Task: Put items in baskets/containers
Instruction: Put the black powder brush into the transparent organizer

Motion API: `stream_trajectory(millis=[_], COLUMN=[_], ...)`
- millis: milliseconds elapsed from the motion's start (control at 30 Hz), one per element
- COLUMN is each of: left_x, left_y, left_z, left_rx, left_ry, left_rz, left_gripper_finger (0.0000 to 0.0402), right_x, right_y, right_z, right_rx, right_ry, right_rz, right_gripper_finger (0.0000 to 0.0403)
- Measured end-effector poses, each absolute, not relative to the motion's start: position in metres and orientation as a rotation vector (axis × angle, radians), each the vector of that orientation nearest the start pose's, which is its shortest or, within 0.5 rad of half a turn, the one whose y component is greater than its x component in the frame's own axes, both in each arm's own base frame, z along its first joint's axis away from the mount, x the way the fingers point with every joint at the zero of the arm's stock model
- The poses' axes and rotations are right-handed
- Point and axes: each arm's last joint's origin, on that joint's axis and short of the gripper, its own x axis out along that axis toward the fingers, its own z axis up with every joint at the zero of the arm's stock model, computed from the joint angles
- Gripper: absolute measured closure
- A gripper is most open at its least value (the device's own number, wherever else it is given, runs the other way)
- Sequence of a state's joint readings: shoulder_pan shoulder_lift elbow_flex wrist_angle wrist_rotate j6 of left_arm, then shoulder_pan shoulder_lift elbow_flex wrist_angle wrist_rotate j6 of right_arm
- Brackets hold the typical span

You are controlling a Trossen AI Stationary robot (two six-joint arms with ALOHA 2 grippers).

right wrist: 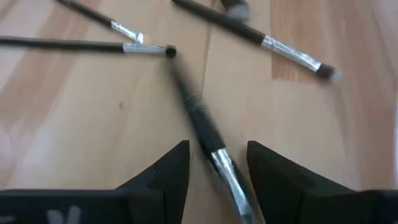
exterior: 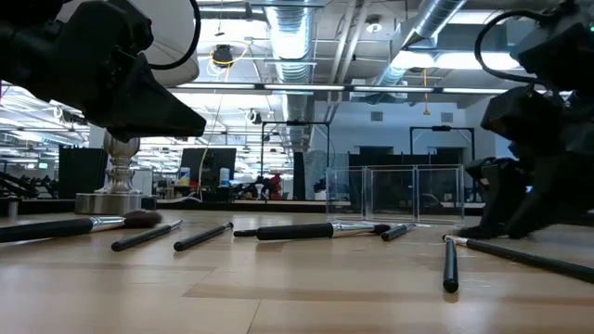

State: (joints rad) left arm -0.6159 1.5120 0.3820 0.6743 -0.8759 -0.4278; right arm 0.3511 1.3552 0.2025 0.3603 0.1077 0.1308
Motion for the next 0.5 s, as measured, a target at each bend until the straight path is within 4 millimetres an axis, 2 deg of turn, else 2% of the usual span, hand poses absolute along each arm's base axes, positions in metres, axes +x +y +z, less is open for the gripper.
stream_trajectory(millis=[233, 500], left_x=[0.209, 0.209], left_y=[-0.121, -0.121], left_z=[0.133, 0.133], left_rx=[-0.111, -0.111], left_ry=[0.273, 0.272], left_rz=[0.32, 0.321], left_gripper_finger=[0.0296, 0.0296], right_x=[0.179, 0.177], right_y=[0.063, 0.073], right_z=[0.084, 0.079], right_rx=[-0.048, -0.015], right_ry=[0.8, 0.796], right_rz=[0.128, 0.076], right_gripper_finger=[0.0261, 0.033])
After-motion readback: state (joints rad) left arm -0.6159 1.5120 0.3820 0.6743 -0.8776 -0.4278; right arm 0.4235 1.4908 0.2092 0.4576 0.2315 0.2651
